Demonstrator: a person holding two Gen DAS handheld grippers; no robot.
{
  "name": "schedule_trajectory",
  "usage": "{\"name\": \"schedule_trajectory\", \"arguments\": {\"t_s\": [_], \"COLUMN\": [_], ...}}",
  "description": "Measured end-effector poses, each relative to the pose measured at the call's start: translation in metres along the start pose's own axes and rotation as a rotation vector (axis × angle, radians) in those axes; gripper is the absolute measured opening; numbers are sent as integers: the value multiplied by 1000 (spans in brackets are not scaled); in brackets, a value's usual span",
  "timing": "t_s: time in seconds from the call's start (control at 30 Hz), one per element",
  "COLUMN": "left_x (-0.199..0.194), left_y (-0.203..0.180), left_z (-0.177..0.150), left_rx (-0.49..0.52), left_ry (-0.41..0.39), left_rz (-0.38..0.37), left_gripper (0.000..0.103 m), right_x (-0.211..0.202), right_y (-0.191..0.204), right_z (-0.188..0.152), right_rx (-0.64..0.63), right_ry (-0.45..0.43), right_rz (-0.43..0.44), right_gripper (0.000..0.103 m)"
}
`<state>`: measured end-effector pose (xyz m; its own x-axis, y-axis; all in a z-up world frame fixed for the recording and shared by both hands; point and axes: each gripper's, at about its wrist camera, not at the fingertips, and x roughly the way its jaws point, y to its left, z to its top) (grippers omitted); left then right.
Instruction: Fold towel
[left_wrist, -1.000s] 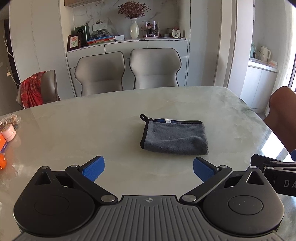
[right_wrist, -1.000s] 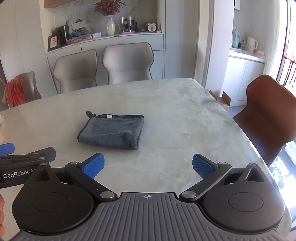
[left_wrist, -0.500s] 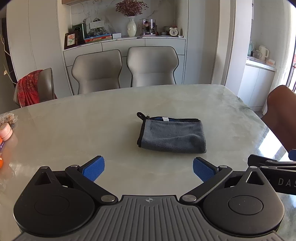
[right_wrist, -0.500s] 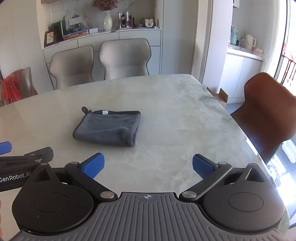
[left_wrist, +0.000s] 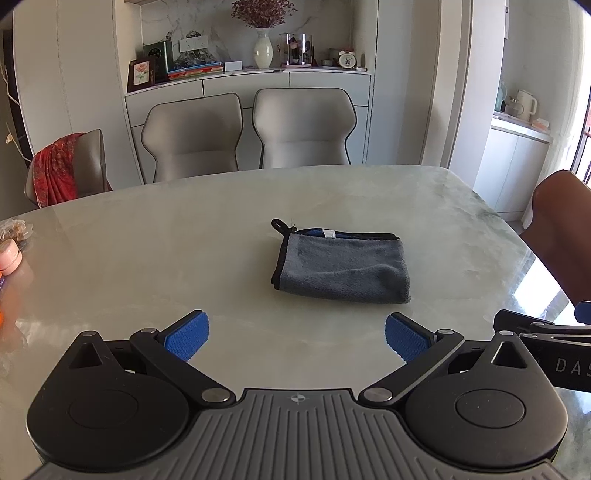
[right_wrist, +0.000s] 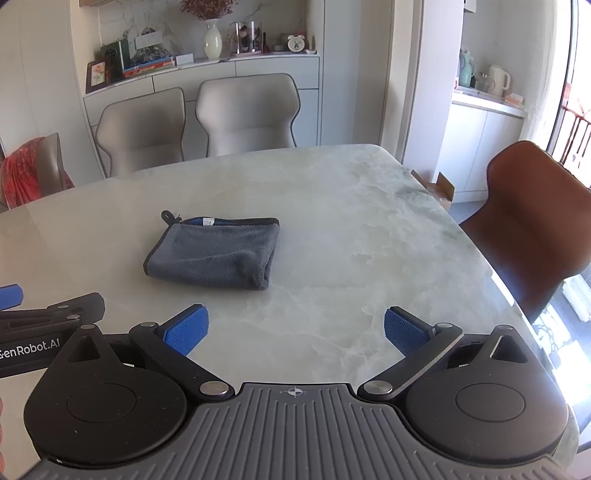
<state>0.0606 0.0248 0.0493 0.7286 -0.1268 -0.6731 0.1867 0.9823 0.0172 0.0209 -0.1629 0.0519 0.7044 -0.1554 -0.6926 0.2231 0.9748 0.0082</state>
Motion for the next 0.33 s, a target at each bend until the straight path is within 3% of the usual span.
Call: {"name": "schedule_trajectory", "arguments": {"t_s": [0.33], "left_x": [-4], "left_y": [-2], "left_z": [-1], "left_rx": [-13], "left_ry": [-11], "left_rz": [31], "left_gripper": [103], "right_x": [0], "right_y": [-1], "right_z": [-2], "right_rx": [-7], "right_ry": [2], "right_rz": [7], "right_gripper": [103]}}
